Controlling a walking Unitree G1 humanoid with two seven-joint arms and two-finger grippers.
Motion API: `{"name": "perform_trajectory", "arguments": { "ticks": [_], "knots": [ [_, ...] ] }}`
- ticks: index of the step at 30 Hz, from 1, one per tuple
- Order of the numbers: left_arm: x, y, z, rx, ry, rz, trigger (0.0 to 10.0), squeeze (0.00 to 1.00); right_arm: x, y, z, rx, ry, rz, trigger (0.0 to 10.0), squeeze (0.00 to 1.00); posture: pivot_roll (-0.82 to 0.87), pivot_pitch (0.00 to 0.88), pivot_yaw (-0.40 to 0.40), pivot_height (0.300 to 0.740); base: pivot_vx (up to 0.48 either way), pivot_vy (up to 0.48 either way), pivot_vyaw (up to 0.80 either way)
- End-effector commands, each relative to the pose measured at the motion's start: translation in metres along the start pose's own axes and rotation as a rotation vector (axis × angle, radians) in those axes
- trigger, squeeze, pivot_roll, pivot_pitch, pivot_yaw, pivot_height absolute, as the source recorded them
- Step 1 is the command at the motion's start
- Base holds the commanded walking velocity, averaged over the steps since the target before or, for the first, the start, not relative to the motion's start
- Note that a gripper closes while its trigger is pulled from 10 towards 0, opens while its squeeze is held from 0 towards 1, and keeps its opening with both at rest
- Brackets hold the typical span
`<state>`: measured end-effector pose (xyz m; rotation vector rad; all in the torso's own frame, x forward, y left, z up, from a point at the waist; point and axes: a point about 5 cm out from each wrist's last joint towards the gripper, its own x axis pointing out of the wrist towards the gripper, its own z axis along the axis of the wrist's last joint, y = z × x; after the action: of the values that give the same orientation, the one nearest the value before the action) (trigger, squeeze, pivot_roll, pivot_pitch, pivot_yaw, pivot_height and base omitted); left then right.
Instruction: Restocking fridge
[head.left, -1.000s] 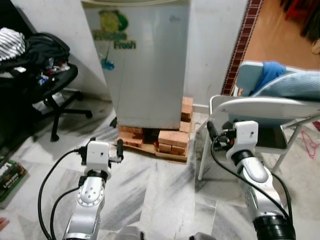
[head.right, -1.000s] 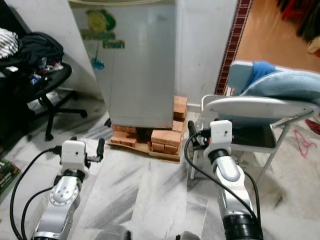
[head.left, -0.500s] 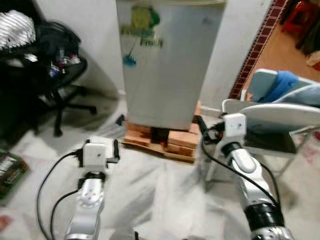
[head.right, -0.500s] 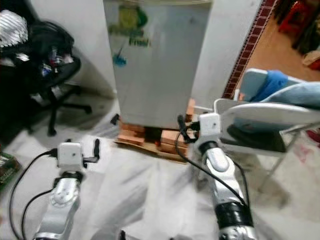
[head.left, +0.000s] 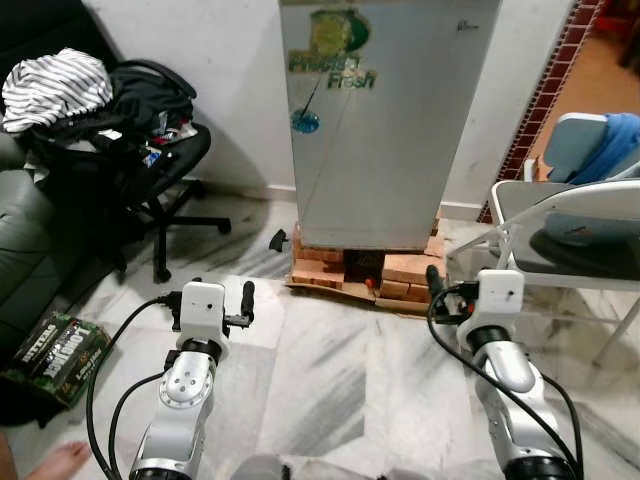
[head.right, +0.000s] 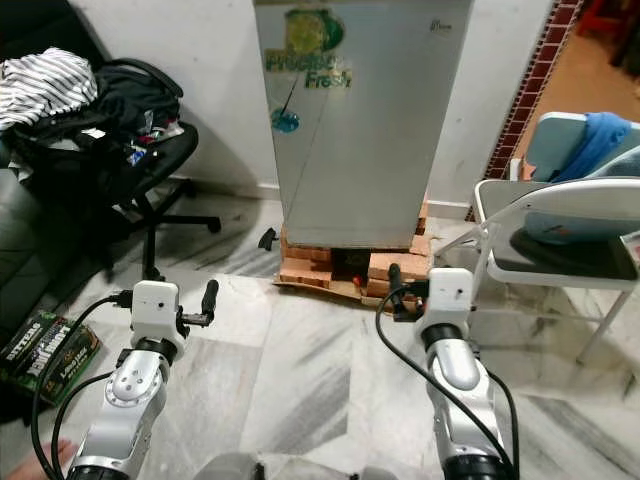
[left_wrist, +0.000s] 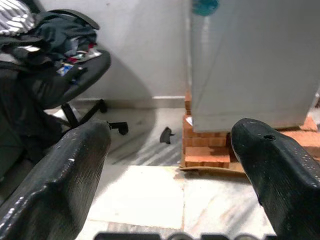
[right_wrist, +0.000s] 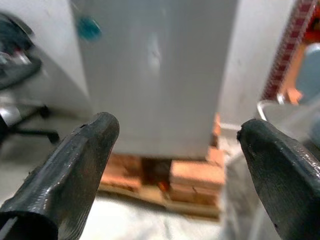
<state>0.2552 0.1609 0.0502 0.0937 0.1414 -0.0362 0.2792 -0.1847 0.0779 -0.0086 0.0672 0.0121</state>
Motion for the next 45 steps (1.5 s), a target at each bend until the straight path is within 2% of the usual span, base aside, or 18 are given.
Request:
{"name": "perform_trajectory", "arguments": {
  "ticks": [1, 10, 19, 45],
  "knots": [
    [0.0, 0.01, 0.002, -0.008, -0.002, 0.026, 10.0, 0.0, 0.006, 0.012, 0.005, 0.021, -0.006, 0.045, 10.0, 0.0, 0.07, 0.016, 0.039, 0.74, 0.0, 0.48, -0.8],
    [-0.002, 0.011, 0.009, -0.025, -0.052, 0.003, 10.0, 0.0, 0.013, 0.012, 0.013, -0.001, -0.034, 0.07, 10.0, 0.0, 0.08, 0.028, 0.013, 0.74, 0.0, 0.466, -0.8],
    [0.0, 0.007, 0.006, -0.066, -0.023, 0.001, 10.0, 0.0, 0.01, 0.013, 0.011, -0.01, -0.026, 0.086, 10.0, 0.0, 0.07, 0.03, 0.018, 0.74, 0.0, 0.429, -0.8],
    [0.0, 0.008, 0.005, -0.056, 0.008, 0.008, 10.0, 0.0, 0.013, 0.031, 0.014, 0.0, -0.059, 0.126, 10.0, 0.0, 0.09, 0.036, 0.022, 0.74, 0.0, 0.467, -0.8]
  ]
}}
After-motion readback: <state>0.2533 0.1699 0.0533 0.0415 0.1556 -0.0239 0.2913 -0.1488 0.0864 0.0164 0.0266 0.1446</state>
